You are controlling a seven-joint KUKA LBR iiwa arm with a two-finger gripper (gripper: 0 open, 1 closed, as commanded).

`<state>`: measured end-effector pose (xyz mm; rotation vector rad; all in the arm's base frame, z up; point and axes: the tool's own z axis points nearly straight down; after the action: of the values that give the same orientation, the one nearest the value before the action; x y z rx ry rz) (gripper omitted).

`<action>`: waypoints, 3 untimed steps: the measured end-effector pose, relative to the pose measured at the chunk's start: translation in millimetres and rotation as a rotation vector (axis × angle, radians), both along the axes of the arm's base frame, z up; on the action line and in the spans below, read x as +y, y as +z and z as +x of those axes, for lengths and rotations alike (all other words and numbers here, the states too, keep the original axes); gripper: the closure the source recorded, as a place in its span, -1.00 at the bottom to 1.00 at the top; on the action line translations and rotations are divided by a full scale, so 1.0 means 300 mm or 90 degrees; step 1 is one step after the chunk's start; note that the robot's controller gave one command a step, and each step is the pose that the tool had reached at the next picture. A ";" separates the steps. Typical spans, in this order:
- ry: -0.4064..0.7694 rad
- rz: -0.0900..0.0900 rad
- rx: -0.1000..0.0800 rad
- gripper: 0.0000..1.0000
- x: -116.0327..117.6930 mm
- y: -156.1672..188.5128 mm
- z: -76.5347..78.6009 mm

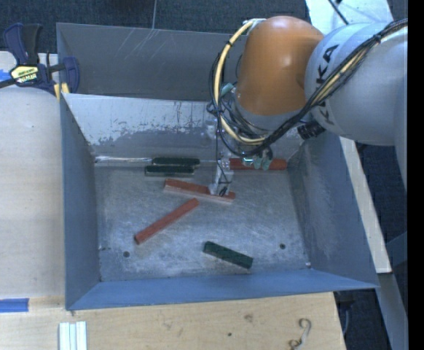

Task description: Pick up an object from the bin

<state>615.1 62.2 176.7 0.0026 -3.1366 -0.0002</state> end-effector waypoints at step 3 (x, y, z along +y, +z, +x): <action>0.338 0.001 -0.007 1.00 -0.147 -0.344 0.003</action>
Offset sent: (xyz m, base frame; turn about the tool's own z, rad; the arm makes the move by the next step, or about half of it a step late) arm -0.0200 -0.0208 -0.1067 -0.2238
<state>616.0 18.2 73.5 0.8290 -3.0370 -0.0004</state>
